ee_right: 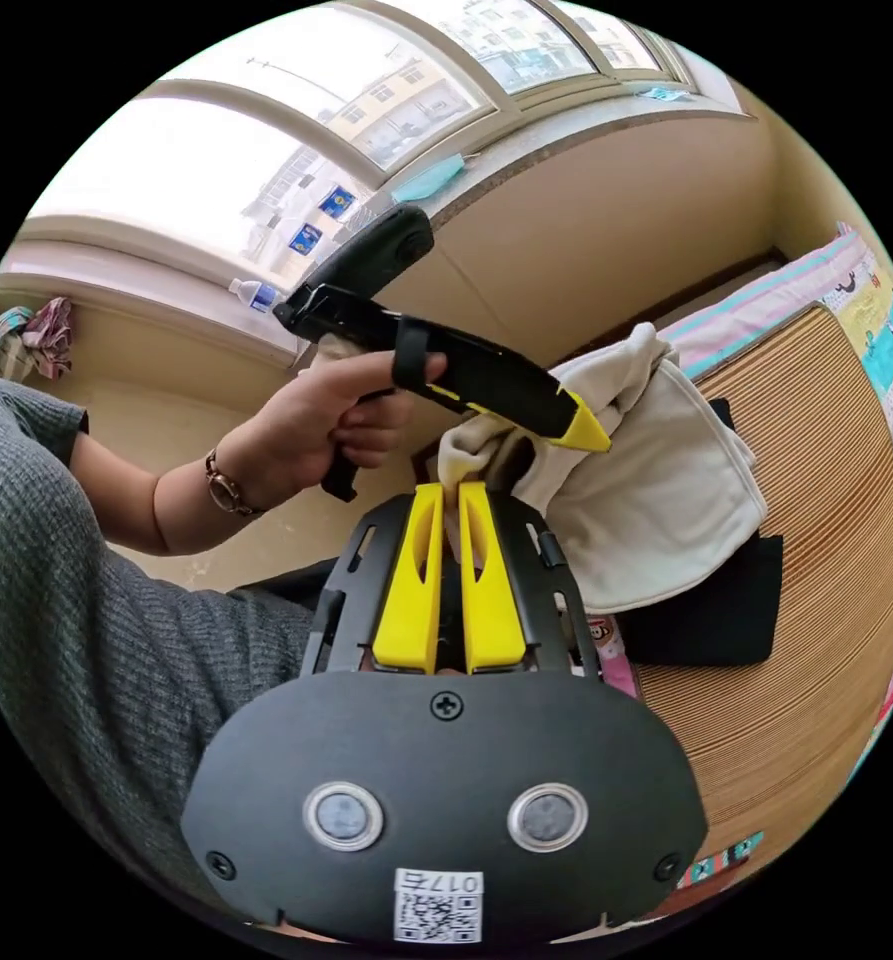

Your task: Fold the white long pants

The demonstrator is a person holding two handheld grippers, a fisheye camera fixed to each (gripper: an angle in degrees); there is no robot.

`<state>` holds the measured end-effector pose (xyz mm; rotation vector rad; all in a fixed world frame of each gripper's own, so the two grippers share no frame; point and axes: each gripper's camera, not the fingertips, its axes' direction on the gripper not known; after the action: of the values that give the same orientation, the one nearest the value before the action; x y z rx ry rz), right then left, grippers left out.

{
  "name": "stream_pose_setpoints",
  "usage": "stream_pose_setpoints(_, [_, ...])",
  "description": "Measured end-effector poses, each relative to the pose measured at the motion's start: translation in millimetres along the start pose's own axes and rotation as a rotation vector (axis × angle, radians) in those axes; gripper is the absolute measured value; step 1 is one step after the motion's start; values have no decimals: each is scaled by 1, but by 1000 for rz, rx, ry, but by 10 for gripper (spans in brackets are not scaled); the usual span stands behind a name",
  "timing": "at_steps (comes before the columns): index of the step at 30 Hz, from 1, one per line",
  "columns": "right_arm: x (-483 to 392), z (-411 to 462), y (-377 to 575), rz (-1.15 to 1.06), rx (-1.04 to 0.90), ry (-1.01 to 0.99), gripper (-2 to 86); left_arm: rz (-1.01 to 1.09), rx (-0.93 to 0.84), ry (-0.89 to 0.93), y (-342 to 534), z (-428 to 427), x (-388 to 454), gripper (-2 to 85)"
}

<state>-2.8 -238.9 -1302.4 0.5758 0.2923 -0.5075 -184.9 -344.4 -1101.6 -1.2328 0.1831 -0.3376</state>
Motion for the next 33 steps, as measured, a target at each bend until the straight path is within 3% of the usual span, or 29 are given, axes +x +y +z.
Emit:
stream_pose_setpoints(4, [-25,17,8,-38,-61,143,28,217,8,50,14,-7,-9,100])
stream_pose_setpoints(10, [-15,-39,68,50,149,97,15,619,127,147,47,-42,10,66])
stream_pose_setpoints(15, [-12,-93,139,121,293,146,4,866,237,448,59,-76,12,53])
stream_pose_setpoints(17, [-13,-102,159,153,293,203,4,1174,180,540,79,-87,42,51])
stream_pose_setpoints(20, [-11,-112,188,192,294,231,3,1460,134,679,105,-91,80,50])
stream_pose_setpoints(21, [-10,-117,200,205,318,223,3,1499,135,728,108,-90,85,50])
stream_pose_setpoints(26, [-14,-155,257,188,464,314,3,1667,148,1388,106,-54,97,46])
stream_pose_setpoints(31, [10,-192,342,182,540,336,5,1689,160,1291,138,34,131,45])
stream_pose_setpoints(33, [37,-211,406,185,641,278,10,1683,138,1343,149,79,144,45])
